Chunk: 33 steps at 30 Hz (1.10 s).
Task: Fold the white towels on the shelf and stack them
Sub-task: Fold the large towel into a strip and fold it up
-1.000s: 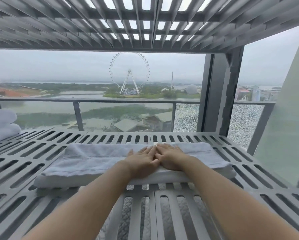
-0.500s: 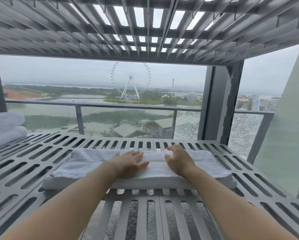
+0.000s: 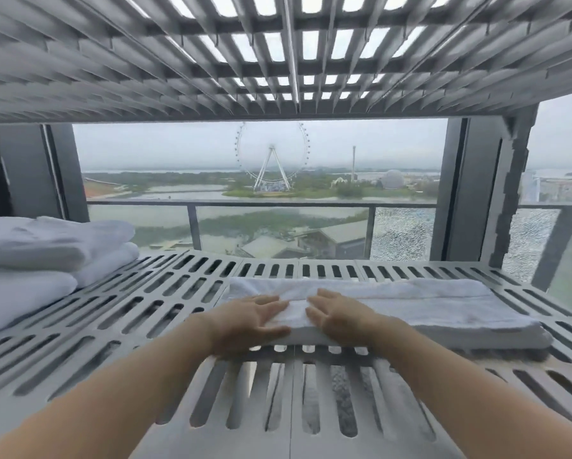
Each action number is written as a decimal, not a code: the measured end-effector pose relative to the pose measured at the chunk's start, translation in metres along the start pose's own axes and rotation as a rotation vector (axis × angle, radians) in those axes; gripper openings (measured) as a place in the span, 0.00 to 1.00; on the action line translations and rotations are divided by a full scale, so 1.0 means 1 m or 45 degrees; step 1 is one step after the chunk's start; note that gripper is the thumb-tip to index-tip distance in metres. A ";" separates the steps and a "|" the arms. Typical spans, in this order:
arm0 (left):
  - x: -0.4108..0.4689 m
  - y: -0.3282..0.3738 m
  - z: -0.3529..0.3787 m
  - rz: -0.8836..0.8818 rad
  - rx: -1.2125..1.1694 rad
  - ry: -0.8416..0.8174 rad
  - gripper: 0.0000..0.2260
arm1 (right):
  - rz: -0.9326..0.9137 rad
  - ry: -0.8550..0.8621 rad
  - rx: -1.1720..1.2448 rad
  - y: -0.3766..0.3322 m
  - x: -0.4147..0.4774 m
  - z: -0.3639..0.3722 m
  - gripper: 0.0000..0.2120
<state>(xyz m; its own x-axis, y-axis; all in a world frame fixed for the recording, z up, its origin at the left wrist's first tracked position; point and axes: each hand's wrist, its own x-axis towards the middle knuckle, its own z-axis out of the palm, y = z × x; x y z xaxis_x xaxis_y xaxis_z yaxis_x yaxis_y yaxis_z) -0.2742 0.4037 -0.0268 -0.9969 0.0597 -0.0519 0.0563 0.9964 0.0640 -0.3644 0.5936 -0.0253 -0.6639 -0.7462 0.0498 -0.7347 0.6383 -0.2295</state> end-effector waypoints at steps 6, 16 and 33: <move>-0.042 -0.033 -0.009 0.185 0.147 0.136 0.30 | -0.139 0.000 -0.313 -0.045 -0.005 0.021 0.38; -0.054 -0.046 -0.015 0.283 0.229 0.303 0.23 | -0.041 0.240 -0.341 -0.099 0.002 0.043 0.23; -0.064 -0.067 -0.021 -0.006 0.185 0.363 0.16 | 0.065 0.290 -0.218 -0.119 0.007 0.044 0.16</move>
<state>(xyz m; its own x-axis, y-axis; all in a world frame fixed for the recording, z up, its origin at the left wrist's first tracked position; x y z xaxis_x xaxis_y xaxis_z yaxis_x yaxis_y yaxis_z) -0.2157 0.3320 -0.0066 -0.9715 0.0559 0.2306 0.0385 0.9961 -0.0793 -0.2757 0.5038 -0.0404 -0.7008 -0.6629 0.2635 -0.6994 0.7112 -0.0710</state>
